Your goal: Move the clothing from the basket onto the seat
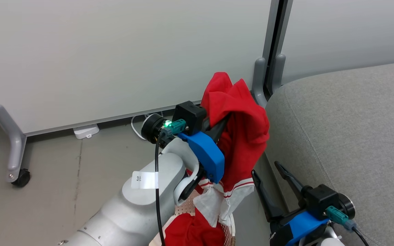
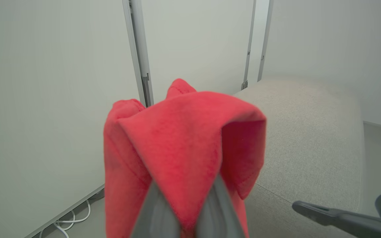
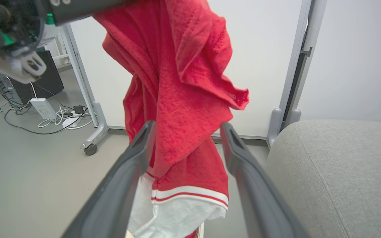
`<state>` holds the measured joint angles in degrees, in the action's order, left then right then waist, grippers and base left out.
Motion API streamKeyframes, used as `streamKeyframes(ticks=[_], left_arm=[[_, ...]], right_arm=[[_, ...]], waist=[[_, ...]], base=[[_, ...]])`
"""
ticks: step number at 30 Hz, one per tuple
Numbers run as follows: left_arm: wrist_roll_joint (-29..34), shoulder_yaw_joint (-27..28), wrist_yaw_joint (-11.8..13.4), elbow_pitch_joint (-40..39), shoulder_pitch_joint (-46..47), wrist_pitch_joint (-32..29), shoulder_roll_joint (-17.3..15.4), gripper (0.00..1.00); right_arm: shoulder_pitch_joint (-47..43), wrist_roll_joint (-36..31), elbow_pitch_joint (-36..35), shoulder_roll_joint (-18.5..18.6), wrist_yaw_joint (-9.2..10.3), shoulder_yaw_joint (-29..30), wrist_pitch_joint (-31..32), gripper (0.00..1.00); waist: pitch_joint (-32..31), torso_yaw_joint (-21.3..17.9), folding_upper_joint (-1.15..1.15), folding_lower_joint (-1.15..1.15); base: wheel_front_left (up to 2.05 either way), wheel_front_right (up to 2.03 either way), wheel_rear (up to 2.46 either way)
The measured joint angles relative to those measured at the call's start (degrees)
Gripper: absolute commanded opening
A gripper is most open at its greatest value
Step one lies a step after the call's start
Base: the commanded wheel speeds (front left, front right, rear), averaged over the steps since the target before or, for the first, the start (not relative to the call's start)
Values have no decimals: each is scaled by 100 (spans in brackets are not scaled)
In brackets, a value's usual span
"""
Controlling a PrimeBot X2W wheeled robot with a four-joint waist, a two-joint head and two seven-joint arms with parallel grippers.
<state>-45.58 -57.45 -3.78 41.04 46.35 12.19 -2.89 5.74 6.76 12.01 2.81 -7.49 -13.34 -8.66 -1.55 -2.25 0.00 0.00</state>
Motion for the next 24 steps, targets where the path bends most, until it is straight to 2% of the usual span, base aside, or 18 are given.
streamKeyframes(ticks=[12, 18, 24], left_arm=[[-431, -479, 92, 18, 99, 80, 2, 0], [-591, -676, 147, 14, 208, 127, 2, 0], [-721, -871, 174, -7, 270, 163, 1, 0]], right_arm=[[162, -73, 133, 0, 0, 21, 59, 100], [622, -119, 634, 0, 0, -110, 138, 100], [1174, 54, 1384, 0, 0, -503, 143, 100]], waist=[[58, 64, 0, 0], [105, 107, 0, 0], [131, 127, 0, 0]], base=[[0, 0, 0], [0, 0, 0], [0, 0, 0]])
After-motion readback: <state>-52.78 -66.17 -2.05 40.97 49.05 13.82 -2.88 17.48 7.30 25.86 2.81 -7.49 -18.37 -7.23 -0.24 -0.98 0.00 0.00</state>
